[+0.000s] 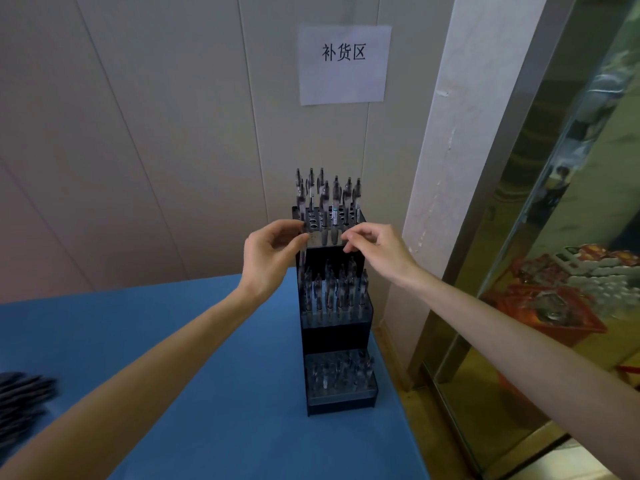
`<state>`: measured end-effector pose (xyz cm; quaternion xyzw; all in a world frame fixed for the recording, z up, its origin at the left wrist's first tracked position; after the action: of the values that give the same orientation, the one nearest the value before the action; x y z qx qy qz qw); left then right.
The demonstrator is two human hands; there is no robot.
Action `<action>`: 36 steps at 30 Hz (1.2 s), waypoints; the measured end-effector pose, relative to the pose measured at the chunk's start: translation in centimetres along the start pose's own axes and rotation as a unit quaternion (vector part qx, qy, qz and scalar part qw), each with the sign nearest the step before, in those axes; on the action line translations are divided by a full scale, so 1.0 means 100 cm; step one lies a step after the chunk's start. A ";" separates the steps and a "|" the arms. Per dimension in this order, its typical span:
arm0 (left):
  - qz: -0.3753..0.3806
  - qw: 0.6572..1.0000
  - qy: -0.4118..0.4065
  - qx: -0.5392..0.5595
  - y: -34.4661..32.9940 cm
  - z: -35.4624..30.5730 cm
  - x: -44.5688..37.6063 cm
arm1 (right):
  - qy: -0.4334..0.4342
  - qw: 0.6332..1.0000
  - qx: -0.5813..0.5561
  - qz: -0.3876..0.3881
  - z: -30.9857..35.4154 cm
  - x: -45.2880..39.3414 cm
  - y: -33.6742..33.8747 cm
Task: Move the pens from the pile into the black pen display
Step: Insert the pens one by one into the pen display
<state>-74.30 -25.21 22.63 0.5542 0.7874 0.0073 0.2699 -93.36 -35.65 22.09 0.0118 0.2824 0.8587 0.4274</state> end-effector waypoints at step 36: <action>0.199 0.951 0.130 -0.196 -0.027 0.045 -0.024 | 0.080 0.981 0.167 -0.050 -0.028 0.024 -0.022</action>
<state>-74.16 -29.68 18.97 0.6303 0.6721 0.2869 0.2620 -94.02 -34.15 18.09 0.0002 0.4555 0.7753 0.4375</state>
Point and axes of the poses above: each hand's wrist, its own x-axis away from the middle knuckle, its own y-axis out of the back of the hand, z = x × y, the point moved 6 cm from there along -x, towards the middle knuckle, and after that the axes turned 8 degrees about z, right-handed, at the moved point
